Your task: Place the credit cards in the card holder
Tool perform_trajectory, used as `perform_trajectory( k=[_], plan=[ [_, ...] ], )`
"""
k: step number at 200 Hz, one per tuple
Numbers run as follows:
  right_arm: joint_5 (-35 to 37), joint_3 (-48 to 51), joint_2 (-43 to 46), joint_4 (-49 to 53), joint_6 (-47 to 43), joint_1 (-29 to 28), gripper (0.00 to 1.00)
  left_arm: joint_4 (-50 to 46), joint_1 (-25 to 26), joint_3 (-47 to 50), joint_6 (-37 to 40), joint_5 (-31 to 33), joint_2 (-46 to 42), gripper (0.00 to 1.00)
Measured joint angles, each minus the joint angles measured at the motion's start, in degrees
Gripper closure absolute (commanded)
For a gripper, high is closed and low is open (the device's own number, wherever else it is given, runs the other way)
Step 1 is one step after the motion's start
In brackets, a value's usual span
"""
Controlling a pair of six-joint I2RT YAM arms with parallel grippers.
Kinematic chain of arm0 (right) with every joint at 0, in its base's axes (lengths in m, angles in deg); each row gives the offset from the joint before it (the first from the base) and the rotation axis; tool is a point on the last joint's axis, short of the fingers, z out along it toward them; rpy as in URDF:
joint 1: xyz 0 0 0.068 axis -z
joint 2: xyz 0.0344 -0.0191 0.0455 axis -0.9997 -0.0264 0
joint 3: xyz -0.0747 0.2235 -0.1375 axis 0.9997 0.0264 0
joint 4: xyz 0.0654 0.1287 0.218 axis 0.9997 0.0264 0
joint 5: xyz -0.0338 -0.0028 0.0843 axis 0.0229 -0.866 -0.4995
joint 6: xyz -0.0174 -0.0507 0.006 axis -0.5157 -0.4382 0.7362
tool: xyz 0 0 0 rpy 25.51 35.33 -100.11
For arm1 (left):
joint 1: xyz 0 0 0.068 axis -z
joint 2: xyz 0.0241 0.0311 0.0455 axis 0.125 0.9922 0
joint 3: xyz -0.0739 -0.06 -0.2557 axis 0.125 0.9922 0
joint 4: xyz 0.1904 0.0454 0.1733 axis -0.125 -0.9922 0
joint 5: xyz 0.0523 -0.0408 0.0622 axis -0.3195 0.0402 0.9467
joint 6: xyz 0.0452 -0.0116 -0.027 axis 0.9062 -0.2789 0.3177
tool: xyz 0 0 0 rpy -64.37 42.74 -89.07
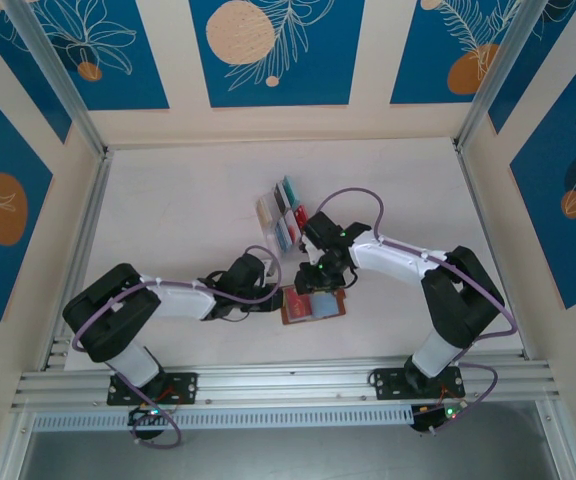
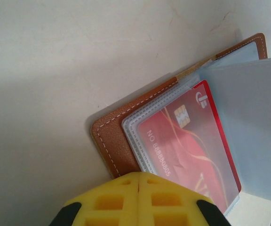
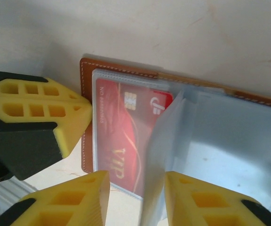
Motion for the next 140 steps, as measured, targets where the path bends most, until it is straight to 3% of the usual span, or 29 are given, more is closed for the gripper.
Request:
perform_trajectory(
  k=[140],
  plan=[
    [-13.18,7.43,6.71,-6.14,2.36,5.66,0.63,2.95,-0.7,1.27,-1.09,-1.51,0.33,0.98]
  ],
)
